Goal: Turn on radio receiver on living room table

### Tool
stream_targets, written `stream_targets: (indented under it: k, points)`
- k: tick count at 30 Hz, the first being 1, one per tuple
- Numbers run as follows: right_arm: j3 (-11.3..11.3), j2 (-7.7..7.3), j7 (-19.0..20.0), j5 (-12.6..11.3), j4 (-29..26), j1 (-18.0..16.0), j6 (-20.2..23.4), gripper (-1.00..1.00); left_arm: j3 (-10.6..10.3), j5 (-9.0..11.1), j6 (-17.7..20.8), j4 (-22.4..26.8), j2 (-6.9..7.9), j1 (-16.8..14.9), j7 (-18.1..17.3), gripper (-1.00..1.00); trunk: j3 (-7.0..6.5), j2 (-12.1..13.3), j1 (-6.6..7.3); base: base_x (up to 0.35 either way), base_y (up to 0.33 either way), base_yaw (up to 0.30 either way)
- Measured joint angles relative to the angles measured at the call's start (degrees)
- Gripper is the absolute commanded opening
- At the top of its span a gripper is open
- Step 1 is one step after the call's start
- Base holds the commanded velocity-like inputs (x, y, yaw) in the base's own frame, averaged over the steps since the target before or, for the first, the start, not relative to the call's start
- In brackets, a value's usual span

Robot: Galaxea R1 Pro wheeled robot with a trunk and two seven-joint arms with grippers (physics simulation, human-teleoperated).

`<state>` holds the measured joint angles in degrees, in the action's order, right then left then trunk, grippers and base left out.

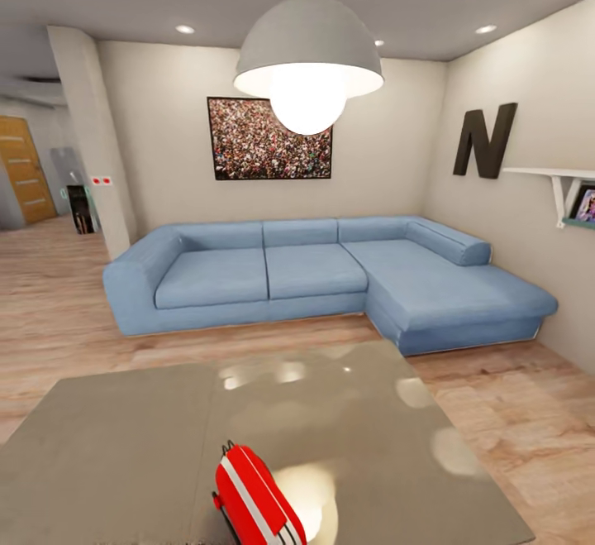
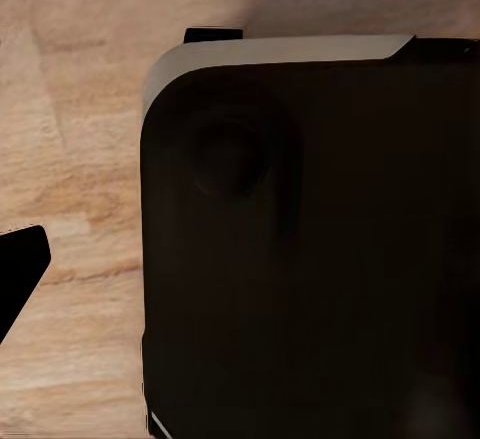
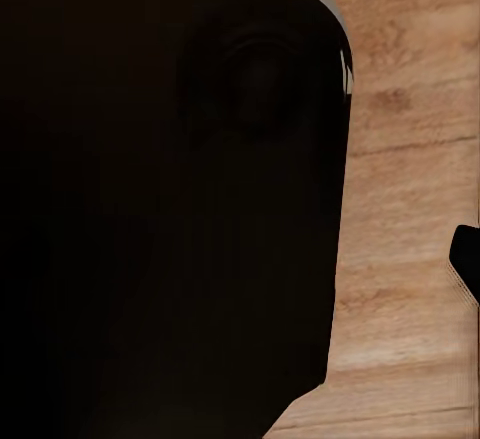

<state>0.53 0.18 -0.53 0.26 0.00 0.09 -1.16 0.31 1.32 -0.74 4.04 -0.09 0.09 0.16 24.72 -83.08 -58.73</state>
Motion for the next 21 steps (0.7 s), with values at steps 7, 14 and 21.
stream_targets:
  k: [7, 14, 21]
  points:
    - [0.00, 0.00, 0.00, 0.00, 0.00, 0.00, 0.02, 1.00, 0.00, 0.00, 0.03, 0.00, 0.00, 0.00, 0.01, 1.00, 0.00, 0.00, 0.00, 0.000, 0.000, 0.278]
    - [0.00, 0.00, 0.00, 0.00, 0.00, 0.00, 0.02, 1.00, -0.03, 0.00, 0.04, 0.00, 0.00, 0.00, 0.02, 1.00, 0.00, 0.00, 0.00, 0.000, 0.000, 0.278]
    - [0.00, 0.00, 0.00, 0.00, 0.00, 0.00, 0.02, 1.00, -0.02, 0.00, 0.03, 0.00, 0.00, 0.00, 0.02, 1.00, 0.00, 0.00, 0.00, 0.000, 0.000, 0.278]
